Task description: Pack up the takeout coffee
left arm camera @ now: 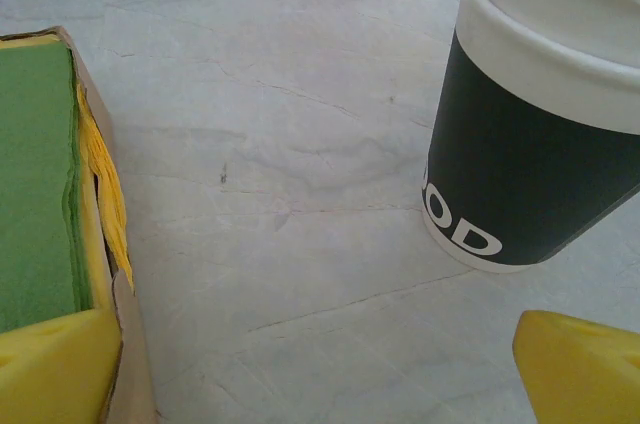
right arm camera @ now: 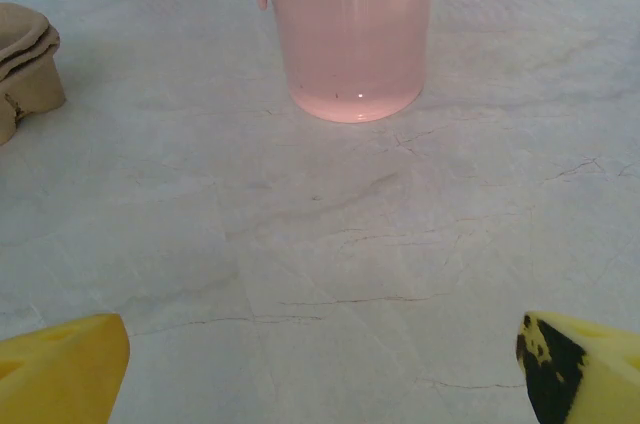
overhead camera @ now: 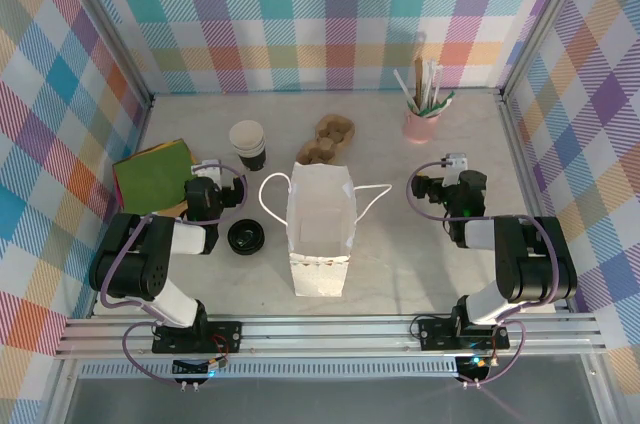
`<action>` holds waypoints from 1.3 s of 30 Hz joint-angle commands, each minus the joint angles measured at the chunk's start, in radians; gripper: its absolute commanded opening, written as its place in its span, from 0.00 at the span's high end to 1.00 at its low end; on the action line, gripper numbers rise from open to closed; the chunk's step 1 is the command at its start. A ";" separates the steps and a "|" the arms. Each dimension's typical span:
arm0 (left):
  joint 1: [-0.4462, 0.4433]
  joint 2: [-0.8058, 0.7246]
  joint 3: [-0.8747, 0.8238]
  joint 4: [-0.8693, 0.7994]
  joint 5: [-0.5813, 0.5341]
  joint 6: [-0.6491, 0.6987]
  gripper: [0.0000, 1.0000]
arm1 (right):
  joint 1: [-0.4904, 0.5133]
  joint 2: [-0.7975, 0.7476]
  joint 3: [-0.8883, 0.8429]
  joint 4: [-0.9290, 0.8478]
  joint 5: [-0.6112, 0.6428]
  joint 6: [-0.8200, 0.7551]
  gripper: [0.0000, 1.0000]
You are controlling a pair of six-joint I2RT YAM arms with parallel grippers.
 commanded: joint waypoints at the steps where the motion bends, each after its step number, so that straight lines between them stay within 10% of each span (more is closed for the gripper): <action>1: 0.009 0.003 0.015 -0.019 0.033 -0.005 0.00 | -0.005 0.004 0.015 0.001 0.004 0.009 0.01; 26: 0.015 -0.005 0.018 -0.026 0.041 -0.009 0.00 | -0.005 0.003 0.014 0.003 0.004 0.009 0.01; 31: 0.015 -0.159 0.148 -0.365 -0.051 -0.045 0.00 | -0.002 -0.151 0.053 -0.210 0.041 0.034 0.01; 39: 0.018 -0.429 0.472 -1.055 -0.119 -0.498 0.00 | -0.005 -0.538 0.232 -0.762 0.165 0.401 0.01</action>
